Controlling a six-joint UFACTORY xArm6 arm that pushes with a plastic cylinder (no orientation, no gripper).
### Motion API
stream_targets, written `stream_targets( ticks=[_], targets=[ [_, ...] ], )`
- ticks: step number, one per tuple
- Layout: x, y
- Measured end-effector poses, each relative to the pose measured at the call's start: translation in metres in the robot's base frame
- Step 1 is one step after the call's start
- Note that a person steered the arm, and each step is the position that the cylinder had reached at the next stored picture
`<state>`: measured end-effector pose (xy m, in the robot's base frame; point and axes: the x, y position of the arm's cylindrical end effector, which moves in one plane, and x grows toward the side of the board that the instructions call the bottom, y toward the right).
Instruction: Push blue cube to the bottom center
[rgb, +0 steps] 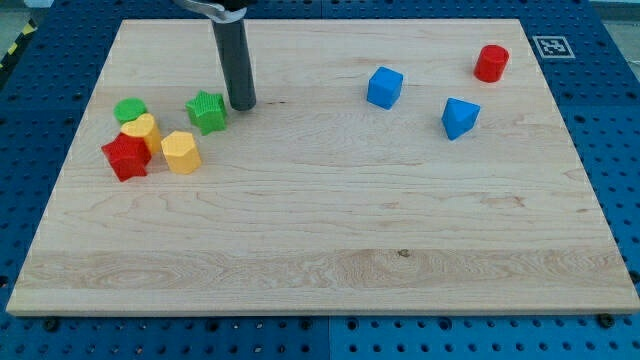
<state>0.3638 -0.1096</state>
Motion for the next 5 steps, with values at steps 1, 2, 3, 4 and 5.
stream_targets(
  ticks=[1, 2, 3, 4, 5],
  targets=[
    [0.005, -0.035],
    [0.005, -0.051],
    [-0.002, -0.05],
    [-0.015, -0.045],
    [-0.015, -0.039]
  ],
)
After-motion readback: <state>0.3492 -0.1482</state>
